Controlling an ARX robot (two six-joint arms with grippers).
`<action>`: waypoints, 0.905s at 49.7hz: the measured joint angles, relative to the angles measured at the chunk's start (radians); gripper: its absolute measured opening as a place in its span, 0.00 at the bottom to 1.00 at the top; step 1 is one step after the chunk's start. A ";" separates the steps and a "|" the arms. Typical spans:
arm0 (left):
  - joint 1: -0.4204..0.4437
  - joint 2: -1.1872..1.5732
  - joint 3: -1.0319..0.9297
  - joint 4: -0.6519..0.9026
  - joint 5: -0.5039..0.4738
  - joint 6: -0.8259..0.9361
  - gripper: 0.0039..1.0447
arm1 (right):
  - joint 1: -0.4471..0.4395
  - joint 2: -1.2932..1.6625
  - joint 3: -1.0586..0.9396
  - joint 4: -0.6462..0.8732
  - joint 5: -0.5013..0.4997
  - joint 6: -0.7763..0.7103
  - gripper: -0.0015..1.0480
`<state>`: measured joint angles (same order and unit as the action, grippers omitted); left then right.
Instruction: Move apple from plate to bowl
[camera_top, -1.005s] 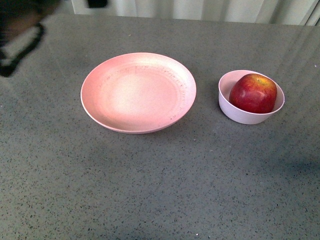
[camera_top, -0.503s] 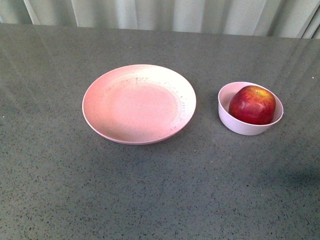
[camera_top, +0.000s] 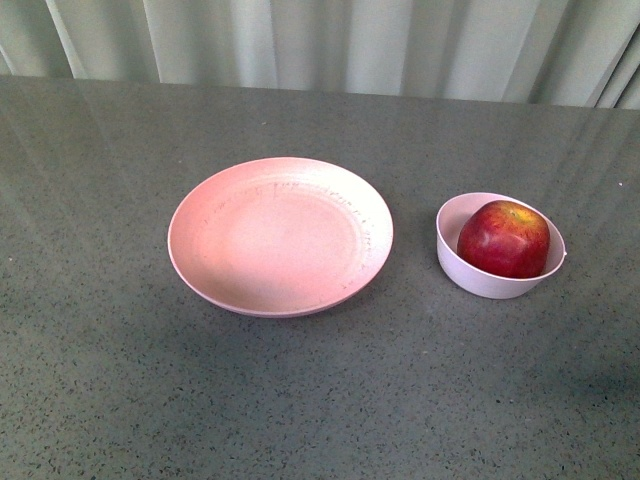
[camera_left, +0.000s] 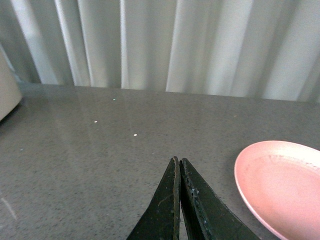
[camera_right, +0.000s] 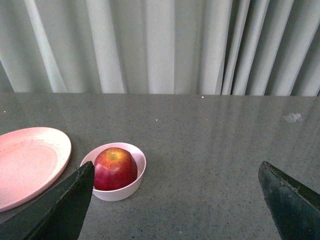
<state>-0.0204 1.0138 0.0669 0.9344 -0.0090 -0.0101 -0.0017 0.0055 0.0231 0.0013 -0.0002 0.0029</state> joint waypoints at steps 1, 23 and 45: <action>0.010 -0.016 -0.006 -0.016 -0.001 0.000 0.01 | 0.000 0.000 0.000 0.000 0.000 0.000 0.91; 0.016 -0.378 -0.052 -0.317 0.009 0.000 0.01 | 0.000 0.000 0.000 0.000 0.000 0.000 0.91; 0.016 -0.637 -0.052 -0.559 0.009 0.000 0.01 | 0.000 0.000 0.000 0.000 0.000 0.000 0.91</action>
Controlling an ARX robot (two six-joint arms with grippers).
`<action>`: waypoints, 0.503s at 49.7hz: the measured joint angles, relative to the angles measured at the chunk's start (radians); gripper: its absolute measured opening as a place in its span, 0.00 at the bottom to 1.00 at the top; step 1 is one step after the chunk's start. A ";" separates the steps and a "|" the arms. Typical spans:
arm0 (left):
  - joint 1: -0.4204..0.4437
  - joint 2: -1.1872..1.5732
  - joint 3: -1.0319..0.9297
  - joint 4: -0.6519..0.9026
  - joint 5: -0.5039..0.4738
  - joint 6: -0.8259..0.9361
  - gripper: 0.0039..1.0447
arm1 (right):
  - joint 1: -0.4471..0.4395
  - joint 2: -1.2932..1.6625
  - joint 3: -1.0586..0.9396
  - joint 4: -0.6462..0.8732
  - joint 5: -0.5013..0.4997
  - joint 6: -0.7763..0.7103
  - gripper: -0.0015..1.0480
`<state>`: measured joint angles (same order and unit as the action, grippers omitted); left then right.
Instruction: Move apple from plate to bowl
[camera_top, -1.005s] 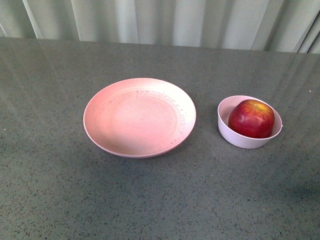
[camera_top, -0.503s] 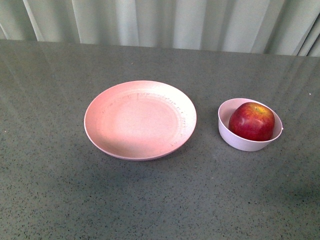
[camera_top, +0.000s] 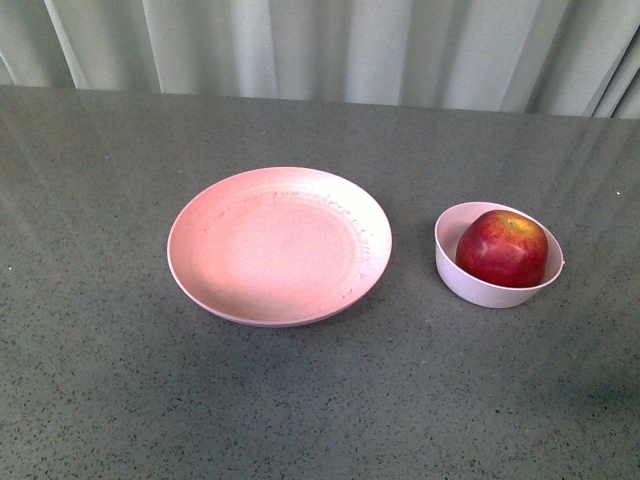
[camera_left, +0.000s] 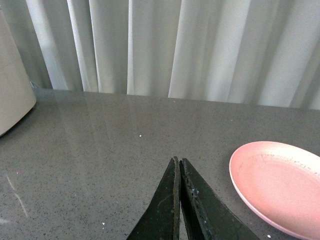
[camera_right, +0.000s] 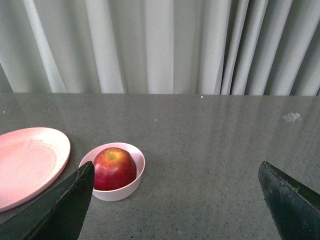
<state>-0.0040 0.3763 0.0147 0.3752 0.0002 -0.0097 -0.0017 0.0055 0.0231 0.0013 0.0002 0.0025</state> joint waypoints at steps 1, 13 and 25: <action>0.000 -0.011 0.000 -0.010 0.000 0.000 0.01 | 0.000 0.000 0.000 0.000 0.000 0.000 0.91; 0.000 -0.119 0.000 -0.118 0.000 0.000 0.01 | 0.000 0.000 0.000 0.000 0.000 0.000 0.91; 0.000 -0.194 0.000 -0.192 0.000 0.000 0.01 | 0.000 0.000 0.000 0.000 0.000 0.000 0.91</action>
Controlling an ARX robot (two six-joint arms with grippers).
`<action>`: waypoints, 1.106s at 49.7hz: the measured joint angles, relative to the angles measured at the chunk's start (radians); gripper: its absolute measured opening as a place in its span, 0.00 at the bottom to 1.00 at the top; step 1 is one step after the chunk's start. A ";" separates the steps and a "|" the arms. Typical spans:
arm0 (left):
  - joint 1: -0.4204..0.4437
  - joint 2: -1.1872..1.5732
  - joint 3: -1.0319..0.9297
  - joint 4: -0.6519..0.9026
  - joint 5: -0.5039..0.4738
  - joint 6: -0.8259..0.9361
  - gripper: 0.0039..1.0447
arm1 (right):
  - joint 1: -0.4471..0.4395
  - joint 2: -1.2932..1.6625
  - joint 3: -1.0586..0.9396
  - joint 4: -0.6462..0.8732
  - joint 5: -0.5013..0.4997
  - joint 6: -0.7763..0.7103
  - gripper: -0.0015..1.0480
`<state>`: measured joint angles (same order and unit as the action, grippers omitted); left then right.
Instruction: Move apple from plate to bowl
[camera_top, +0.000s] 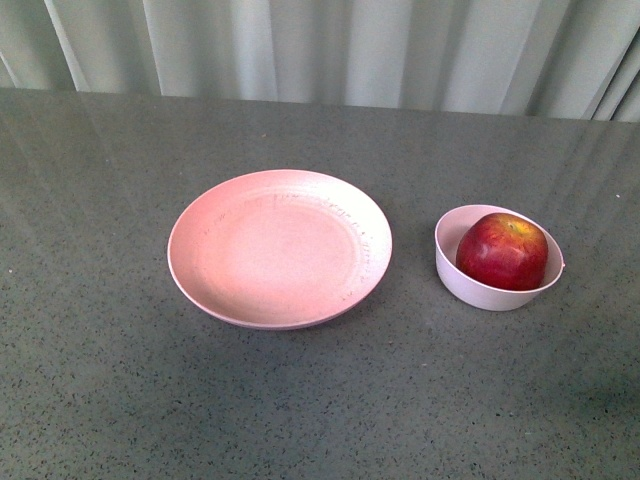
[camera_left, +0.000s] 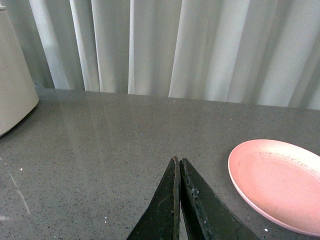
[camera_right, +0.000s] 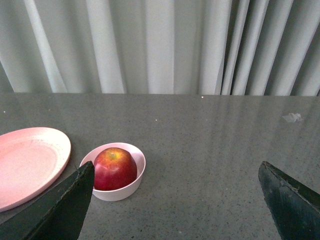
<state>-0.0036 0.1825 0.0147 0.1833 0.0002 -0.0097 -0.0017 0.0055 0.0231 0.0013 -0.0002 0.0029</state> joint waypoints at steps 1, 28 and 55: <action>0.000 -0.007 0.000 -0.008 0.000 0.000 0.01 | 0.000 0.000 0.000 0.000 0.000 0.000 0.91; 0.001 -0.167 0.000 -0.183 0.000 0.001 0.01 | 0.000 0.000 0.000 0.000 0.000 0.000 0.91; 0.001 -0.167 0.000 -0.183 0.000 0.001 0.53 | 0.000 0.000 0.000 0.000 0.000 0.000 0.91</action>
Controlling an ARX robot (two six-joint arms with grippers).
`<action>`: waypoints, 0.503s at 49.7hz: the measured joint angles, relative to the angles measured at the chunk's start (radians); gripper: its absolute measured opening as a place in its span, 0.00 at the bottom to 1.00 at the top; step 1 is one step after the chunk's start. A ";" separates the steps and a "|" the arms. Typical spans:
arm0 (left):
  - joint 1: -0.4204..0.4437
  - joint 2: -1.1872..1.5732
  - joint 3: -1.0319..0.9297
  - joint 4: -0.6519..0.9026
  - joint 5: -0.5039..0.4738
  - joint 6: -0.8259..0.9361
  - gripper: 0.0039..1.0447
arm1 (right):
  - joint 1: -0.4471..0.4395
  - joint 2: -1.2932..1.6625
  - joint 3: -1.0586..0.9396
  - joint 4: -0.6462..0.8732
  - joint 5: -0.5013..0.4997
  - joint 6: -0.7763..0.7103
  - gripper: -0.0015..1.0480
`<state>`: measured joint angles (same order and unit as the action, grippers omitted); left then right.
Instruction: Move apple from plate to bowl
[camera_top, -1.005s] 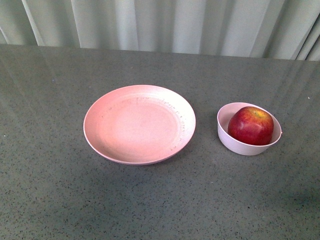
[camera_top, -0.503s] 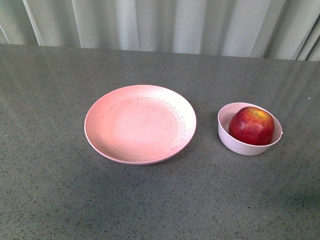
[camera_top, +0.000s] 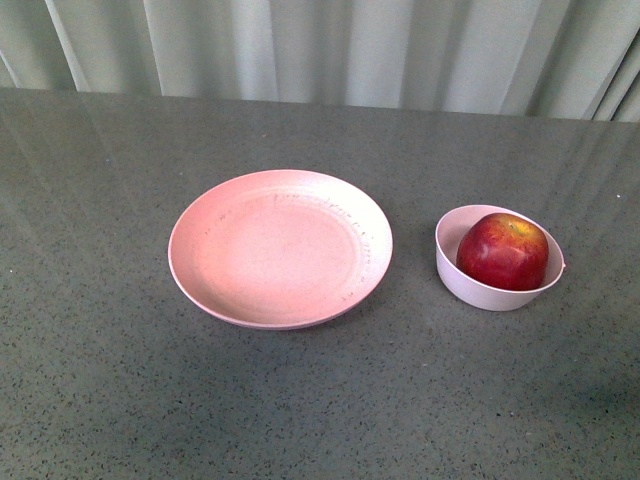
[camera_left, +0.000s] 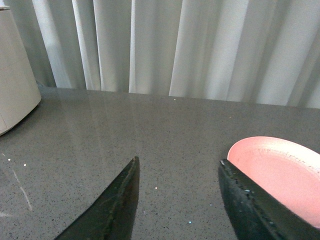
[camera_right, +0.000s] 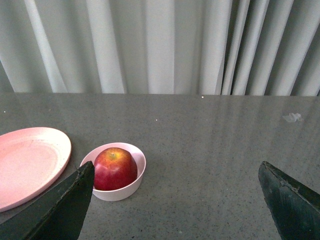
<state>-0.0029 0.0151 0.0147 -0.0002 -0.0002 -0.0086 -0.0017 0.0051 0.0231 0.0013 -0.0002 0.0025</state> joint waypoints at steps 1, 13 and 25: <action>0.000 0.000 0.000 0.000 0.000 0.000 0.54 | 0.000 0.000 0.000 0.000 0.000 0.000 0.91; 0.000 0.000 0.000 0.000 0.000 0.000 0.93 | 0.000 0.000 0.000 0.000 0.000 0.000 0.91; 0.000 0.000 0.000 0.000 0.000 0.002 0.92 | 0.000 0.000 0.000 0.000 0.000 0.000 0.91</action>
<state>-0.0029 0.0151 0.0147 -0.0002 -0.0002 -0.0067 -0.0017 0.0051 0.0231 0.0013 -0.0002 0.0029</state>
